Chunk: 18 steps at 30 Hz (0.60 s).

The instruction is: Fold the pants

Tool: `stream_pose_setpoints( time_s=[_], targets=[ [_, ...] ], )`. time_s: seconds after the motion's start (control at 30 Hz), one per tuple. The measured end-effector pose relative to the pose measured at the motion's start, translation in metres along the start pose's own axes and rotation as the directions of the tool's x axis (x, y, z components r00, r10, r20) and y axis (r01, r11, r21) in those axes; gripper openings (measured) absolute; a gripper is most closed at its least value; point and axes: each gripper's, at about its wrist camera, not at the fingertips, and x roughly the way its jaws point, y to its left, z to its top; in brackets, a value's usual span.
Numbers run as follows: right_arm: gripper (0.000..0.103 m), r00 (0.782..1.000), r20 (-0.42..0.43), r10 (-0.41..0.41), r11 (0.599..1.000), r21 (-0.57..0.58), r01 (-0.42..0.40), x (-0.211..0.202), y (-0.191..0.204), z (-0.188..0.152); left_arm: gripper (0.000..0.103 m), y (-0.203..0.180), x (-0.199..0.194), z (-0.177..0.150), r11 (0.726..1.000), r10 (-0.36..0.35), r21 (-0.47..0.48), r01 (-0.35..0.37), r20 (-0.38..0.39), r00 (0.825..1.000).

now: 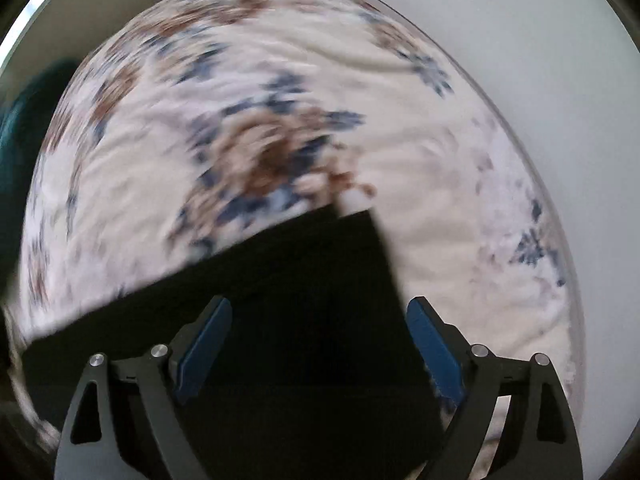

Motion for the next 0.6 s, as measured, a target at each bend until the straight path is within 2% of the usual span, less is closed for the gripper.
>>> stream_pose_setpoints(
  time_s=[0.07, 0.13, 0.23, 0.33, 0.37, 0.43, 0.47, 0.53, 0.6],
  targets=[
    [0.092, 1.000, -0.003, 0.029, 0.998, -0.057, -0.029, -0.004, 0.037, -0.021, 0.089, 0.030, -0.004, -0.003, 1.000, 0.013, -0.012, -0.013, 0.008, 1.000],
    [0.092, 0.999, -0.029, 0.014, 0.995, -0.100, -0.017, -0.006, 0.081, -0.051, 0.089, 0.069, -0.004, -0.006, 0.999, 0.017, -0.029, -0.017, 0.006, 1.000],
    [0.092, 0.997, -0.080, -0.012, 0.995, -0.104, 0.004, -0.001, 0.145, -0.098, 0.089, 0.144, 0.010, -0.006, 0.997, 0.036, -0.073, -0.039, -0.031, 0.999],
    [0.092, 0.982, -0.165, 0.096, 0.995, -0.010, -0.099, 0.013, 0.209, -0.131, 0.089, 0.232, 0.031, 0.002, 0.988, -0.005, -0.153, -0.009, -0.088, 0.996],
    [0.092, 0.974, -0.184, 0.133, 0.991, 0.036, -0.128, 0.018, 0.230, -0.139, 0.089, 0.265, 0.045, 0.009, 0.981, -0.071, -0.190, 0.047, -0.122, 0.990],
    [0.092, 0.960, -0.203, 0.191, 0.979, 0.105, -0.172, 0.025, 0.264, -0.149, 0.088, 0.314, 0.069, 0.019, 0.964, -0.144, -0.246, 0.101, -0.164, 0.976],
    [0.092, 0.955, -0.210, 0.208, 0.974, 0.134, -0.182, 0.028, 0.282, -0.152, 0.088, 0.336, 0.085, 0.023, 0.950, -0.202, -0.276, 0.147, -0.181, 0.963],
    [0.092, 0.957, -0.203, 0.209, 0.970, 0.164, -0.178, 0.029, 0.318, -0.155, 0.088, 0.361, 0.113, 0.029, 0.926, -0.272, -0.324, 0.196, -0.209, 0.939],
    [0.092, 0.964, -0.197, 0.176, 0.977, 0.155, -0.147, 0.032, 0.347, -0.152, 0.087, 0.372, 0.142, 0.034, 0.892, -0.355, -0.374, 0.254, -0.232, 0.906]
  ],
)
